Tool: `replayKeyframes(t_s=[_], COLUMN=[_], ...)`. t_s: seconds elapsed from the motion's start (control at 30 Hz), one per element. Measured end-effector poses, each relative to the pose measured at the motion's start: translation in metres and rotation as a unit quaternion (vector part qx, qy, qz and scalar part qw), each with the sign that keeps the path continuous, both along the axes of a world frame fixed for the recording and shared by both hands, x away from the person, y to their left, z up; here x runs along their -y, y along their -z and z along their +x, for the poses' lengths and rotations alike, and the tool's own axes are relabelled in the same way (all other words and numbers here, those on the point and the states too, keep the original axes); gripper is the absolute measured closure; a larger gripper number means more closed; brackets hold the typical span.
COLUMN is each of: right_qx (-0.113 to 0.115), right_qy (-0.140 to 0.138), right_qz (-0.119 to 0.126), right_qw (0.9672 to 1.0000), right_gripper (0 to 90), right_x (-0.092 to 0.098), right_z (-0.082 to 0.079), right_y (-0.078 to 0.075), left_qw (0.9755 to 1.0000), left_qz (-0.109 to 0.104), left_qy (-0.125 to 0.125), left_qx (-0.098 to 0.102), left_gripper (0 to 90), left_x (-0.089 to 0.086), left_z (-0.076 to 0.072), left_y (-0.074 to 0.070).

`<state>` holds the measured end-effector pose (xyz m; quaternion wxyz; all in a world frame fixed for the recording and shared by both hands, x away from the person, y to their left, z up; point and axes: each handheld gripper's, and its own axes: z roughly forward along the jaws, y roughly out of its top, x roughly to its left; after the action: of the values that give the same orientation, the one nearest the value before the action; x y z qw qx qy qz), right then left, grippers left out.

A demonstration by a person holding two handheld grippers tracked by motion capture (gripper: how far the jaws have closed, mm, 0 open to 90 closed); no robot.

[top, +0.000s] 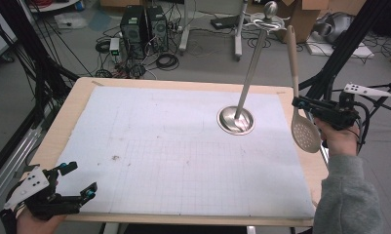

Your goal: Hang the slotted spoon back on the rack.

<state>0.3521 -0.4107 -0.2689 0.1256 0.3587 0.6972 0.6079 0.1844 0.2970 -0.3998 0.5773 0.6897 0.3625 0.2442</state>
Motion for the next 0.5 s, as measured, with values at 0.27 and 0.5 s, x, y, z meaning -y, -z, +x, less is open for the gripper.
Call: replayKeyframes(t_s=[0.27, 0.5], right_qx=[-0.002, -0.012], right_qy=[-0.003, -0.002], right_qz=[-0.004, -0.015], right_qw=[1.0, 0.9998], right_gripper=[78.5, 78.5], right_x=[-0.006, -0.014], right_z=[0.003, 0.006], right_y=[0.001, 0.003], left_qw=[1.0, 1.0], left_qz=[0.001, 0.0], left_qy=[-0.001, -0.002], left_qx=[-0.001, -0.002], left_gripper=[2.4, 2.4], left_x=[-0.001, -0.002], left_z=[-0.001, -0.001], left_y=[0.0, 0.0])
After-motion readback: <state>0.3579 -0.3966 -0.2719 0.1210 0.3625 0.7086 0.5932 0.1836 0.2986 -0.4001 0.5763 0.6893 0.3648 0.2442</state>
